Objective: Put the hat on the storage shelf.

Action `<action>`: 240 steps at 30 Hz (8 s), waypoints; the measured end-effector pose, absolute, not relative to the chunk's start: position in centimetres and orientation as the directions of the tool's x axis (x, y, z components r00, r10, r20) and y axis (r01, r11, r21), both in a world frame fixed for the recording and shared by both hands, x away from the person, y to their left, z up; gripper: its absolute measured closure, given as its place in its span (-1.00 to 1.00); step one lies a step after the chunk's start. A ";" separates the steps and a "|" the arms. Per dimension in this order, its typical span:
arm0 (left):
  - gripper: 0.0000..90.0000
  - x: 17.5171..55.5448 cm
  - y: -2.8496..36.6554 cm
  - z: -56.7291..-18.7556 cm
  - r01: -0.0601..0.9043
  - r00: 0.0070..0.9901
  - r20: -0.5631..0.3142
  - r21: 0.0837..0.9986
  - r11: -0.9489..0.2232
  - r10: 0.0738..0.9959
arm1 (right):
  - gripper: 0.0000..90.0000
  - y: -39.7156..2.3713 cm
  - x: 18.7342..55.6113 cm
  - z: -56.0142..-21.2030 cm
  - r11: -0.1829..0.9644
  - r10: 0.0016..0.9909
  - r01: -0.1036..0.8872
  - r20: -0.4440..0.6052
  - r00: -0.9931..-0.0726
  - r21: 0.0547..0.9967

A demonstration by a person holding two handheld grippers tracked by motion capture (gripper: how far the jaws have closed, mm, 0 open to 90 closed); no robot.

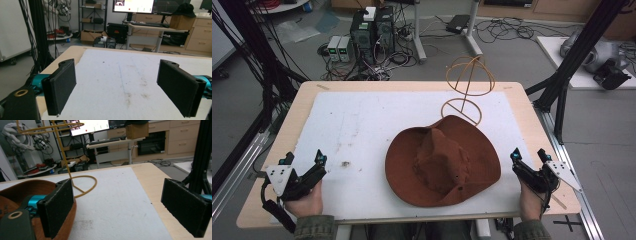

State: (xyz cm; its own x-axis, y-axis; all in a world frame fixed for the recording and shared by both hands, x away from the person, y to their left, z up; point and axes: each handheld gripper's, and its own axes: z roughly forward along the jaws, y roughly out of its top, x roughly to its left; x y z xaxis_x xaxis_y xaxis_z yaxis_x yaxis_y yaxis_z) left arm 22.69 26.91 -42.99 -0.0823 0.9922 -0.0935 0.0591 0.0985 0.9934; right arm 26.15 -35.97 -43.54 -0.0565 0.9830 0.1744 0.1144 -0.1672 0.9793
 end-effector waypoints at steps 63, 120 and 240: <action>-0.70 26.0 20.0 -40.0 0.108 0.407 0.040 0.990 -0.091 0.912 | -0.77 -35.5 26.5 -43.8 -0.144 0.980 0.153 0.162 -0.113 0.978; -0.24 31.0 2.3 -42.2 0.249 0.826 -0.010 0.904 -0.349 0.564 | -0.77 -35.1 27.2 -44.0 -0.146 0.974 0.160 0.171 -0.151 0.976; 0.90 47.9 -5.0 -27.7 -0.051 0.758 0.104 0.994 -0.100 0.644 | -0.77 -33.1 27.4 -44.6 -0.113 0.957 0.173 0.154 -0.244 0.978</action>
State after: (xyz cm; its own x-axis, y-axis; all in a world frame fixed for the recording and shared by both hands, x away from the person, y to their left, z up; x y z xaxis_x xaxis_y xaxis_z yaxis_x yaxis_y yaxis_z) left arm 47.92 -5.00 -27.72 0.7578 0.6442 0.1038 -0.0514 -0.0997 0.9937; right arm 27.35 -33.13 -44.65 -0.2443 0.9575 0.1536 0.1730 -0.1128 0.9784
